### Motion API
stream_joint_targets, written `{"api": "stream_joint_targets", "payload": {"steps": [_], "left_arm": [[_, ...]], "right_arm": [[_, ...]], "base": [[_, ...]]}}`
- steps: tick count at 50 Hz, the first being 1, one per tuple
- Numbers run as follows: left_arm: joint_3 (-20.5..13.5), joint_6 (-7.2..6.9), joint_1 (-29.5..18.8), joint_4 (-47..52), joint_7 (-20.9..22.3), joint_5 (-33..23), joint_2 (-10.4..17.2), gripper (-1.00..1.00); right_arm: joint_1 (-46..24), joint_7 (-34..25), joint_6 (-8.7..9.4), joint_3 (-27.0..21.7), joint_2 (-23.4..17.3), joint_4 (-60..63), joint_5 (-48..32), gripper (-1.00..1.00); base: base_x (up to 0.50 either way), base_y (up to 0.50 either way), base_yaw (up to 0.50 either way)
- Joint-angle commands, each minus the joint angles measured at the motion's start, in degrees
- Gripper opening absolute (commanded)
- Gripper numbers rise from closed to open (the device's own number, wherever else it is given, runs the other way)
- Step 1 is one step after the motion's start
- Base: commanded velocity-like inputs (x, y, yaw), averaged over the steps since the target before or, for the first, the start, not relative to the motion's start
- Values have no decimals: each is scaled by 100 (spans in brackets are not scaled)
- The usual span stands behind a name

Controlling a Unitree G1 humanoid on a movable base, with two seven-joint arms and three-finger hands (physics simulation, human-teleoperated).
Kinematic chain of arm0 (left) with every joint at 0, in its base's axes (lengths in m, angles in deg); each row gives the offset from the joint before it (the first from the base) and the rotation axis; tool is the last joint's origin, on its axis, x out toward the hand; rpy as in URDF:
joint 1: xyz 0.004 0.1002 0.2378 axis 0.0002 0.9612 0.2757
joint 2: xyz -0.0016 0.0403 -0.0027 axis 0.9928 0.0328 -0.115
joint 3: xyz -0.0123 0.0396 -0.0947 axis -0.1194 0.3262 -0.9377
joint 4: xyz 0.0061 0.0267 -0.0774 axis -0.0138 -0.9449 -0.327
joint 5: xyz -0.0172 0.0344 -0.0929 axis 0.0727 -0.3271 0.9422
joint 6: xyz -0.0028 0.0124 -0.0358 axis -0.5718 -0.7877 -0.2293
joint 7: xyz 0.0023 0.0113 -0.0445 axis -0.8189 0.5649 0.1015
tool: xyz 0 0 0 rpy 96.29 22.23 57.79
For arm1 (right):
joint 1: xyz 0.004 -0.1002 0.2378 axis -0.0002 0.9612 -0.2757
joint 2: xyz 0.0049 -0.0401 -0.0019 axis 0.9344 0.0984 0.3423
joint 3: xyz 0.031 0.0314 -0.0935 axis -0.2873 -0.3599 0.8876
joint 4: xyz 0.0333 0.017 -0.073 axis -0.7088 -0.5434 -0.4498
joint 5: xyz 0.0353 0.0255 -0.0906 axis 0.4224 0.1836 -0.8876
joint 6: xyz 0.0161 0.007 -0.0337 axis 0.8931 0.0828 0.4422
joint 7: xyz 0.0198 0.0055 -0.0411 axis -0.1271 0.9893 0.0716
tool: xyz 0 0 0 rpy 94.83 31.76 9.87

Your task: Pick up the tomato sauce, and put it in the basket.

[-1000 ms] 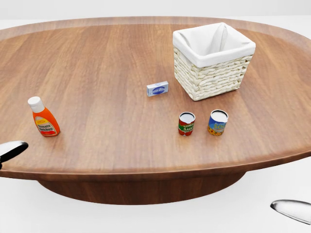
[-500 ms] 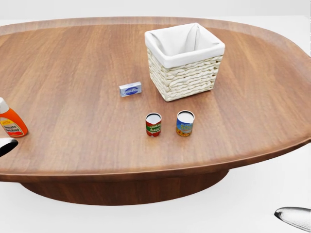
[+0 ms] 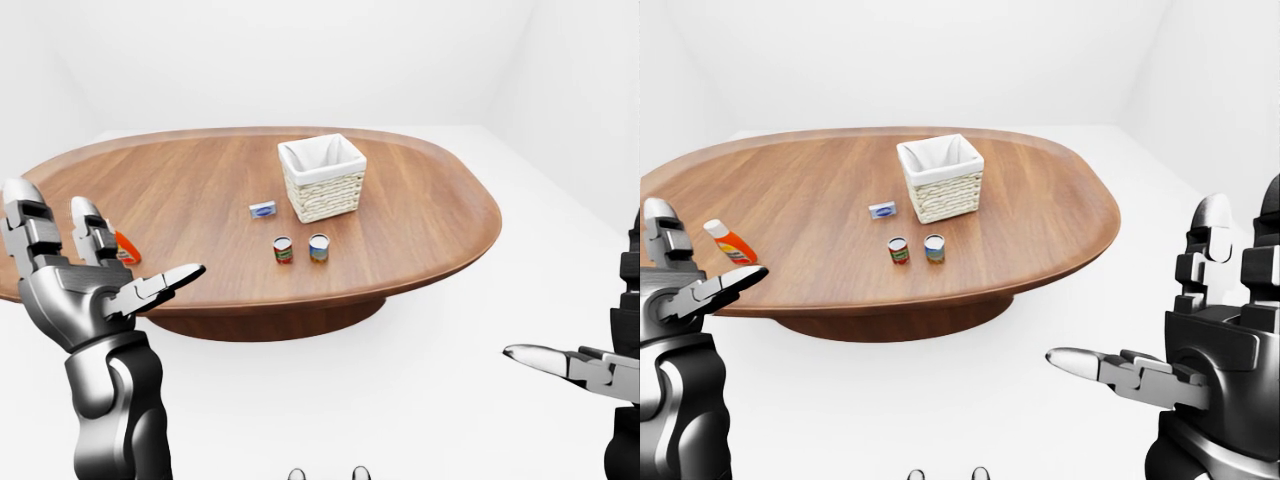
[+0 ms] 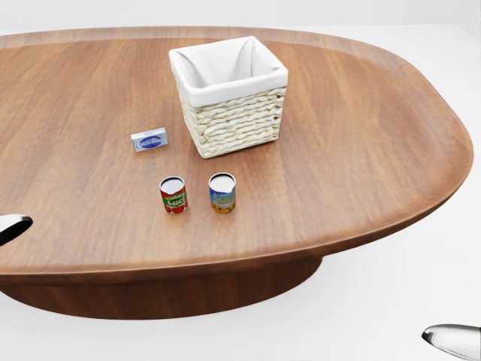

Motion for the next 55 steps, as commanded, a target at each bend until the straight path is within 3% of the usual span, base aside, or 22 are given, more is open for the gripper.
{"api": "stream_joint_targets", "payload": {"steps": [1,10,13,22,55], "left_arm": [[5,0,-8,-22,0,-14,2,100],[12,0,7,-32,10,-26,-5,100],[8,0,7,-45,15,-26,-4,100],[18,0,16,-61,29,-48,-13,100],[51,0,-3,-130,28,-91,-13,100]], "right_arm": [[-14,-81,0,-25,55,3,-4,100],[49,-22,0,-16,2,3,3,100],[-50,-195,0,130,157,3,-567,100],[-132,-363,0,121,296,3,-624,100],[-148,-384,0,104,294,3,-591,100]], "base": [[0,-45,0],[0,-45,0],[0,-2,0],[10,0,0],[50,0,0]]}}
